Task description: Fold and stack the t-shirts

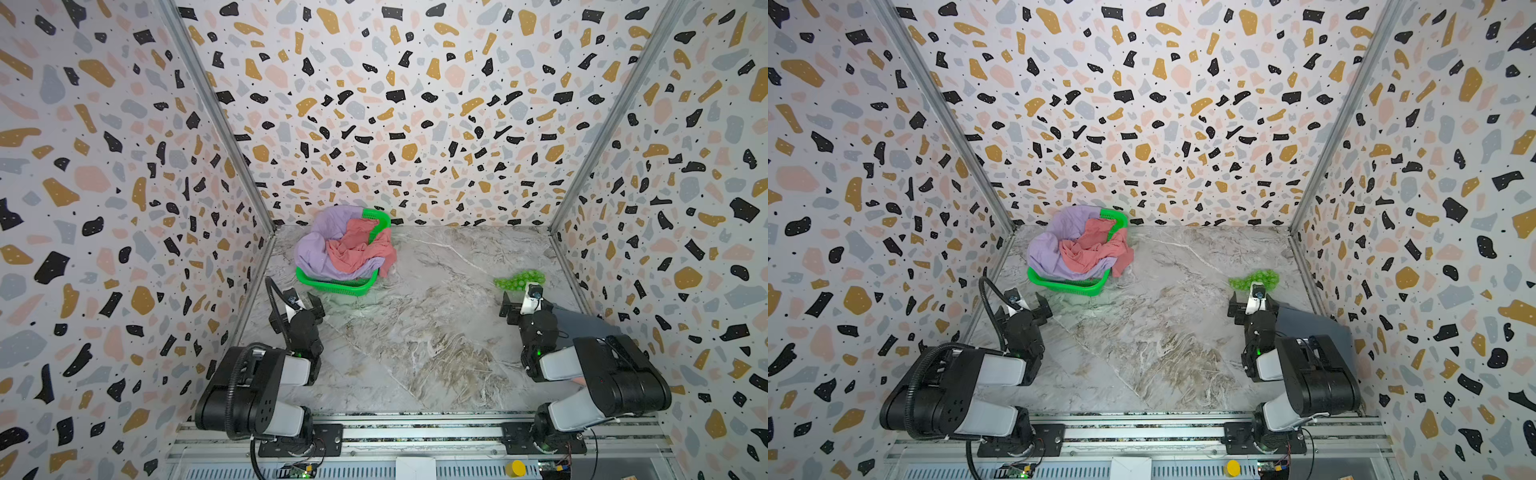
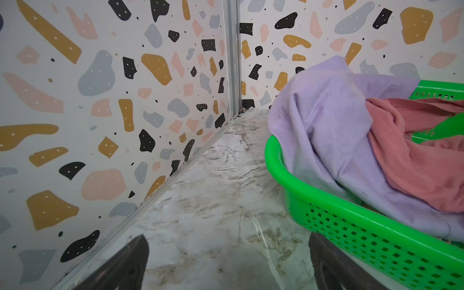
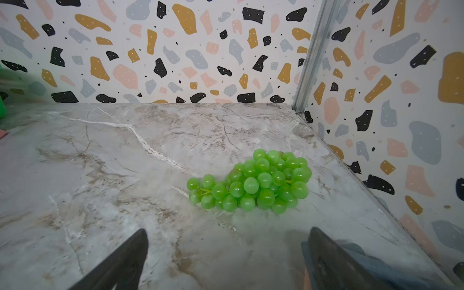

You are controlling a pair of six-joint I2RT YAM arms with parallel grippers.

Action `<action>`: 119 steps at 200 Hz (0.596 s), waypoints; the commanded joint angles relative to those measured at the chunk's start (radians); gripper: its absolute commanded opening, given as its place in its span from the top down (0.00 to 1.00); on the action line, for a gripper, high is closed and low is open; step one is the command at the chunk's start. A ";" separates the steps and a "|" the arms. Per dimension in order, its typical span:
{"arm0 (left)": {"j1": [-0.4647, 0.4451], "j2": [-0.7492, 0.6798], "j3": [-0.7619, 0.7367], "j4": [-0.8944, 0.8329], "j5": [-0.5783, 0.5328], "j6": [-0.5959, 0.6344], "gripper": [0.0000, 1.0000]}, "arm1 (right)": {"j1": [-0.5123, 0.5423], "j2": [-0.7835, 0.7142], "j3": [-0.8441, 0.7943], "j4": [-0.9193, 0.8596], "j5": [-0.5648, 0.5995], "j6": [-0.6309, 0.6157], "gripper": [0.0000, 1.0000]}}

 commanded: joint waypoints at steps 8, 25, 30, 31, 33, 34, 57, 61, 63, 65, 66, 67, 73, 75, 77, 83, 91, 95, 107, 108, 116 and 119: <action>-0.005 -0.013 -0.005 0.052 -0.008 0.010 0.00 | 0.006 -0.016 0.001 0.021 0.010 -0.010 0.01; -0.005 -0.013 -0.004 0.052 -0.008 0.010 0.01 | 0.006 -0.017 0.000 0.020 0.010 -0.010 0.01; -0.005 -0.013 -0.005 0.052 -0.007 0.009 0.01 | 0.006 -0.016 -0.001 0.020 0.010 -0.009 0.01; -0.005 -0.013 -0.005 0.052 -0.006 0.009 0.01 | 0.006 -0.016 -0.001 0.021 0.010 -0.009 0.01; -0.005 -0.011 -0.005 0.052 -0.006 0.009 0.01 | 0.006 -0.017 -0.001 0.021 0.010 -0.009 0.01; -0.005 -0.012 -0.005 0.052 -0.008 0.010 0.00 | 0.006 -0.016 -0.001 0.021 0.010 -0.009 0.01; -0.005 -0.013 -0.005 0.052 -0.008 0.010 0.00 | 0.006 -0.016 -0.001 0.021 0.012 -0.008 0.01; -0.005 -0.013 -0.004 0.052 -0.007 0.010 0.01 | 0.006 -0.016 0.000 0.020 0.012 -0.008 0.01; -0.005 -0.012 -0.004 0.052 -0.006 0.010 0.00 | 0.006 -0.017 -0.001 0.021 0.012 -0.007 0.01; -0.005 -0.012 -0.005 0.052 -0.006 0.010 0.00 | 0.006 -0.017 0.000 0.021 0.012 -0.008 0.01; -0.005 -0.012 -0.005 0.051 -0.006 0.009 0.00 | 0.006 -0.017 0.000 0.021 0.012 -0.008 0.01; -0.005 -0.012 -0.004 0.050 -0.007 0.010 0.01 | 0.006 -0.017 0.000 0.021 0.012 -0.008 0.01; -0.005 -0.009 -0.002 0.051 -0.011 0.011 0.00 | 0.006 -0.015 0.001 0.021 0.012 -0.008 0.01; -0.005 -0.009 -0.004 0.053 -0.009 0.010 0.00 | 0.006 -0.015 0.001 0.021 0.012 -0.008 0.01; -0.005 -0.010 -0.006 0.056 -0.009 0.010 0.00 | 0.006 -0.015 0.001 0.020 0.012 -0.008 0.01; -0.005 -0.012 -0.004 0.051 -0.007 0.010 0.01 | 0.006 -0.015 0.001 0.021 0.012 -0.009 0.01; -0.005 -0.012 -0.004 0.050 -0.006 0.010 0.00 | 0.006 -0.016 0.000 0.021 0.012 -0.009 0.01; -0.005 -0.013 -0.005 0.055 -0.006 0.010 0.01 | 0.006 -0.016 0.001 0.021 0.012 -0.009 0.01; -0.005 -0.011 -0.005 0.052 -0.007 0.010 0.01 | 0.006 -0.015 0.002 0.021 0.012 -0.008 0.01; -0.005 -0.012 -0.005 0.052 -0.007 0.010 0.00 | 0.006 -0.015 0.002 0.021 0.012 -0.008 0.01; -0.005 -0.012 -0.003 0.051 -0.006 0.010 0.00 | 0.006 -0.015 0.001 0.021 0.012 -0.008 0.01; -0.005 -0.012 -0.003 0.052 -0.006 0.010 0.00 | 0.007 -0.015 0.002 0.021 0.012 -0.008 0.01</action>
